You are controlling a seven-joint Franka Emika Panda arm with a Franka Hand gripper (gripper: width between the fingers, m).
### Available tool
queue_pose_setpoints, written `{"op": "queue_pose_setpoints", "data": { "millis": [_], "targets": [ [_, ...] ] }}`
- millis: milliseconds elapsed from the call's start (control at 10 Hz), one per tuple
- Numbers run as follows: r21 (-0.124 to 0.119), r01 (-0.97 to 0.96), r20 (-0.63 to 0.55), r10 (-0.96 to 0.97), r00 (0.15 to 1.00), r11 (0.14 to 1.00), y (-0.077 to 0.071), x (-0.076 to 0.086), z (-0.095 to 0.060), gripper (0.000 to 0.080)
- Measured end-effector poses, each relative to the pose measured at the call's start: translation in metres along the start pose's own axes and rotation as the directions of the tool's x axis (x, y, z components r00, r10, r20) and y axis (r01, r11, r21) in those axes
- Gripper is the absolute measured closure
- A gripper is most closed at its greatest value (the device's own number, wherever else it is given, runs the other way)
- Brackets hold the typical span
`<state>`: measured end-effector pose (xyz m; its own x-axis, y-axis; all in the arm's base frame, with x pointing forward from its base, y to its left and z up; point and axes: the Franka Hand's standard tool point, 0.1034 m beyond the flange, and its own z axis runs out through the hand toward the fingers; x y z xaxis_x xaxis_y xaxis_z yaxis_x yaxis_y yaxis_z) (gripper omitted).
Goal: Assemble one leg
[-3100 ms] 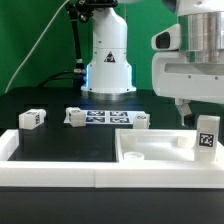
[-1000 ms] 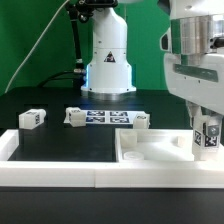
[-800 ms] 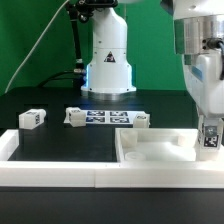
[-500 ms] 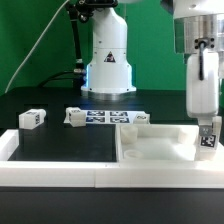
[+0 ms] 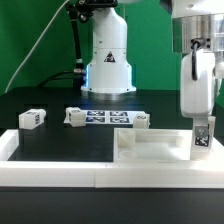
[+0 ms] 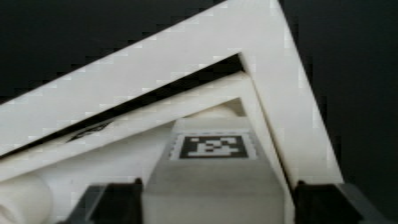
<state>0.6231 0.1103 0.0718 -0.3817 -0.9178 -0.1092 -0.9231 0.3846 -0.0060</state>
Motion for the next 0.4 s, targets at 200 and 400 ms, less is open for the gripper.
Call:
{"op": "queue_pose_setpoints", "data": {
  "millis": [200,400],
  "targets": [
    [0.000,0.002,0.000,-0.002,1.000,1.000,0.0001,-0.0001,0.0001,0.0184],
    [0.000,0.002,0.000,-0.002,1.000,1.000,0.0001,-0.0001,0.0001,0.0152]
  ]
}}
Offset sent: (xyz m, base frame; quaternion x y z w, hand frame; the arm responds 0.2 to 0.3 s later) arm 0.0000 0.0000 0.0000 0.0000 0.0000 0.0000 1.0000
